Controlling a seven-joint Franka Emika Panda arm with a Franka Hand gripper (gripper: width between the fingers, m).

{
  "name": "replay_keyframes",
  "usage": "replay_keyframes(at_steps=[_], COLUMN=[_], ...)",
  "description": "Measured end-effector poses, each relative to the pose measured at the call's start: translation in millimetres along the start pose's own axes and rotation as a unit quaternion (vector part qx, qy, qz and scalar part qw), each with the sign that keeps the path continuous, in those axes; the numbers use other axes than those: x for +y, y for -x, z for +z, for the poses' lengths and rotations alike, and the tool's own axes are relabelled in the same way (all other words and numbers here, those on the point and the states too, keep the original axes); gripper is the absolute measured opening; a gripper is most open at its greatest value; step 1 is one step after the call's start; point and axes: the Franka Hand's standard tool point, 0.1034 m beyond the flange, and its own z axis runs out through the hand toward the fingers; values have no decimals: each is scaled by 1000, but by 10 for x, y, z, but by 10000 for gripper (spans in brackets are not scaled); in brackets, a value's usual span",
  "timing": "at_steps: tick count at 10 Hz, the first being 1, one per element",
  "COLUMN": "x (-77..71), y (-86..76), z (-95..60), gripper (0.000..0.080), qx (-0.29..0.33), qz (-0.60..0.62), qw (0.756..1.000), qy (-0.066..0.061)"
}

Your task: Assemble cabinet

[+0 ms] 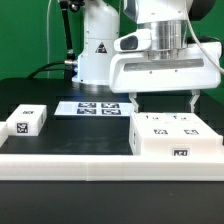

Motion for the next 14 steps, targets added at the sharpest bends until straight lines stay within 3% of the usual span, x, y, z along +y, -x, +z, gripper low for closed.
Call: replay_keyframes(at_steps=[3,6,11,14], x=[30,47,65,200], y=[39,60,57,25], z=[145,256,272,368], gripper=[797,797,797,797], qx=[8,14,13,18], qz=[-24,-24,-34,-42], qw=[1000,1000,999,999], qy=[8,8,9,14])
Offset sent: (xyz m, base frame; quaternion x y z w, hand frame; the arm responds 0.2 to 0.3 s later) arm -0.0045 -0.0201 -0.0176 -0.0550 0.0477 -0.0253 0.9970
